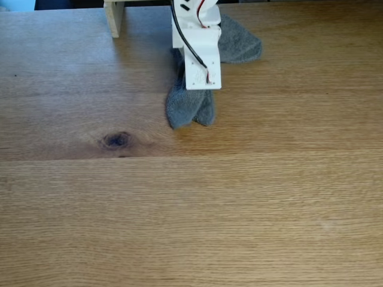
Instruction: Clean the area in front of the robot
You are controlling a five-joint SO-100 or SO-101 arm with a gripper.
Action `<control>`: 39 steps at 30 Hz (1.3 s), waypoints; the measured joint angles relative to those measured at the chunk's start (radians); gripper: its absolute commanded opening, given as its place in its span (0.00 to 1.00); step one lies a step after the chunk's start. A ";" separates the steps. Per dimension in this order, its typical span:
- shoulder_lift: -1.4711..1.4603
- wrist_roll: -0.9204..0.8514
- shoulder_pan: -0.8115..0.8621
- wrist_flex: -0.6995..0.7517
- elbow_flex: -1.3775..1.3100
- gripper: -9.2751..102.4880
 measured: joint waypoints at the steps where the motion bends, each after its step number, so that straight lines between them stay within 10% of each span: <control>1: 0.029 0.017 -0.009 -0.034 0.021 0.08; 13: 0.160 0.014 -0.026 -0.857 0.454 0.08; 24: -0.322 -0.104 0.018 -1.597 0.500 0.08; 39: -0.729 -0.236 0.241 -1.253 -0.069 0.08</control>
